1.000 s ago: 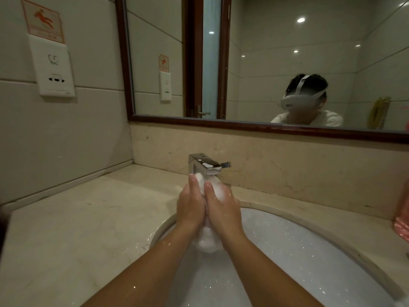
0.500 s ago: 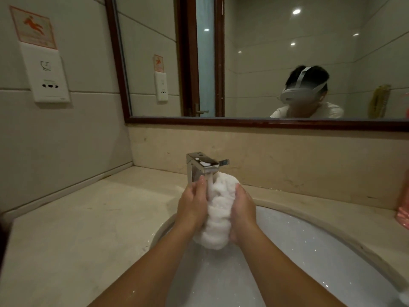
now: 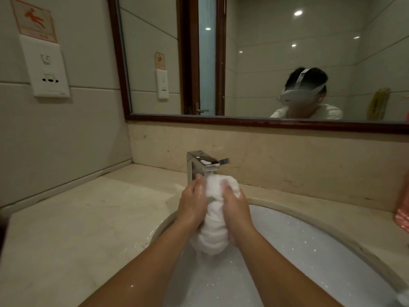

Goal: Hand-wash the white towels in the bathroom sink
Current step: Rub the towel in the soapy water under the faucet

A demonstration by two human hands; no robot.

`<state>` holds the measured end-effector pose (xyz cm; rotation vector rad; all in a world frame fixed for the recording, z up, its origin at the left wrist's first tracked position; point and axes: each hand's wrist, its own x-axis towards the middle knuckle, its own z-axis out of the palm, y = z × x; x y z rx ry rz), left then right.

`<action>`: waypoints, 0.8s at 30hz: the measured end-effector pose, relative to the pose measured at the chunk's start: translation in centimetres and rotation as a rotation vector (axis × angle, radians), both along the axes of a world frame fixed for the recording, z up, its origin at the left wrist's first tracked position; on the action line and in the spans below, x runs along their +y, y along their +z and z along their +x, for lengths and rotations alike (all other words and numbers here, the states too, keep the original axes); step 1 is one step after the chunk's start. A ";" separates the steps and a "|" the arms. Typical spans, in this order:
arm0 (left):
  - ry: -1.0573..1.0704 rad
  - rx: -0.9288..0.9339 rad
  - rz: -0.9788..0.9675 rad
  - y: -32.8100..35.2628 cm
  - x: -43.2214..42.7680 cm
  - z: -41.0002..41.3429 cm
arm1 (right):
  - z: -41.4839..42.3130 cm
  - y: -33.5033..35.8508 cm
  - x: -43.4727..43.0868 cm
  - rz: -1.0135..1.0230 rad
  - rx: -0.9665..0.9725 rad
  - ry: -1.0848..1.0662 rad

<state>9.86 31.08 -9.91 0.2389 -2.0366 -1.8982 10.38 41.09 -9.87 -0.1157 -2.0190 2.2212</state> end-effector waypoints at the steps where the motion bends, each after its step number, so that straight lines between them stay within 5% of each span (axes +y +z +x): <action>1: 0.000 0.012 -0.027 0.2 0.2 0.2 | -0.1 0.0 0.1 -0.073 -0.031 -0.014; 7: -0.044 0.017 -0.160 0.4 0.8 0.5 | 0.1 0.1 -0.2 0.012 0.031 -0.013; 15: 0.038 -0.003 -0.067 -0.2 0.0 0.1 | 0.2 -0.3 -0.2 0.092 0.174 0.062; 24: -0.094 0.098 -0.149 -0.3 0.3 0.4 | -1.0 -0.4 -0.4 -0.094 -0.039 -0.081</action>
